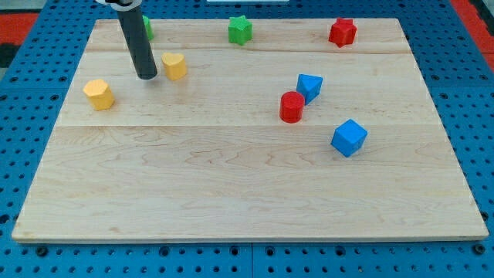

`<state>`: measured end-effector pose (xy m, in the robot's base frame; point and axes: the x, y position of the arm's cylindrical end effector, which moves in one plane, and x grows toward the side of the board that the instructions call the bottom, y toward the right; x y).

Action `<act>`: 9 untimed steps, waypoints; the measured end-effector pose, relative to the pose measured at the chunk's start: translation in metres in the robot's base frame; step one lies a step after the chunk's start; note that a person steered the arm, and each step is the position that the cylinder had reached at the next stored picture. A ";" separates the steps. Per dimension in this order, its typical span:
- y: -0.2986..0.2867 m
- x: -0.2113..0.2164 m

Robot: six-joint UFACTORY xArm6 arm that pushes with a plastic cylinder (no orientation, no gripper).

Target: Push blue triangle towards the center right

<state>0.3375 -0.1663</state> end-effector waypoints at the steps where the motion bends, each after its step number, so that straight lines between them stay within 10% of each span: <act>1: -0.002 0.026; 3: 0.044 0.098; 9: 0.231 0.038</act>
<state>0.3755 0.0643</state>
